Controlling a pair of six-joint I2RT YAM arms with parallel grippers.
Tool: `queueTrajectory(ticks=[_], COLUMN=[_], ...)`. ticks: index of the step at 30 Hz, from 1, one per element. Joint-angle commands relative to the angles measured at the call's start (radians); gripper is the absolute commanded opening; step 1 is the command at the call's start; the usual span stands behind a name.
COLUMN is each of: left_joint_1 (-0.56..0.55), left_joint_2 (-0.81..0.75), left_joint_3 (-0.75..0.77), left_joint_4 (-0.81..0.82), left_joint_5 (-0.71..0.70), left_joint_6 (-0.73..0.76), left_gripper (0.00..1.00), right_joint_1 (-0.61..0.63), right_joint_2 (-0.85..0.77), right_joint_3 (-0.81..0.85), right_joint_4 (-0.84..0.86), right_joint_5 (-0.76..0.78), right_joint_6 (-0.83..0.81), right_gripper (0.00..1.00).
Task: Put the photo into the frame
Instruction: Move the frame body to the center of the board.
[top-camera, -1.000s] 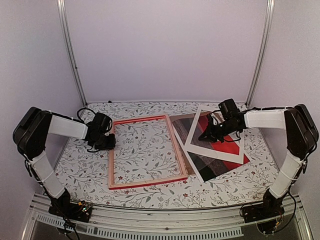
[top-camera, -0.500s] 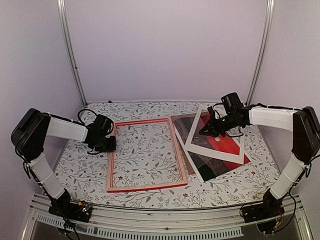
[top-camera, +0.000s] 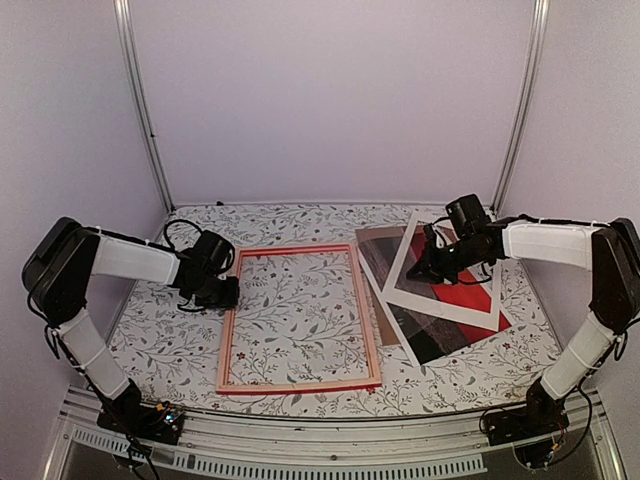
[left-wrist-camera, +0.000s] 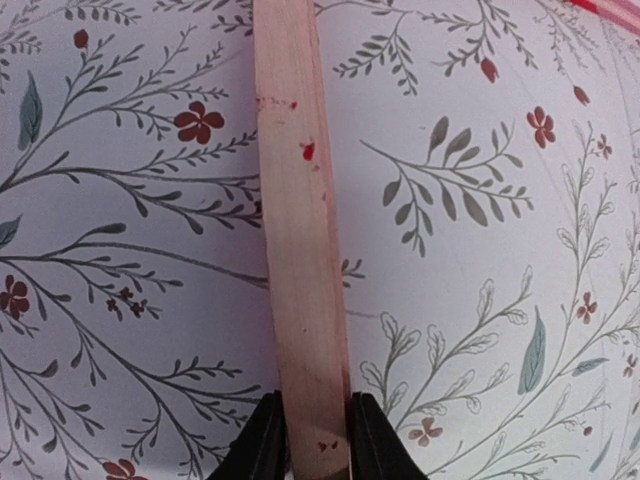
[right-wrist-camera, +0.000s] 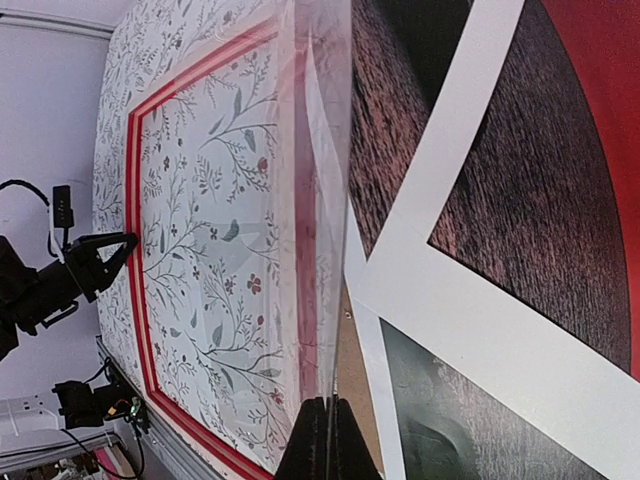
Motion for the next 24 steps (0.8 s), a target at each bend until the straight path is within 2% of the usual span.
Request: queueTrajectory(ticks=[1, 13, 24], left_joint_1=[-0.018, -0.018, -0.018], left_joint_2=[-0.027, -0.008, -0.006], left_joint_3=[0.030, 0.088, 0.090], left_joint_4=[-0.064, -0.083, -0.085], left_joint_5=[0.001, -0.016, -0.018], left_joint_6=[0.008, 0.020, 0.022], left_gripper=[0.25, 0.32, 0.34], right_joint_1=[0.003, 0.007, -0.016], right_joint_2=[-0.029, -0.009, 0.093], right_joint_3=[-0.060, -0.155, -0.131], right_joint_4=[0.009, 0.100, 0.141], right_joint_5=[0.024, -0.047, -0.139], right_joint_6=[0.031, 0.077, 0.025], right_gripper=[0.01, 0.13, 0.13])
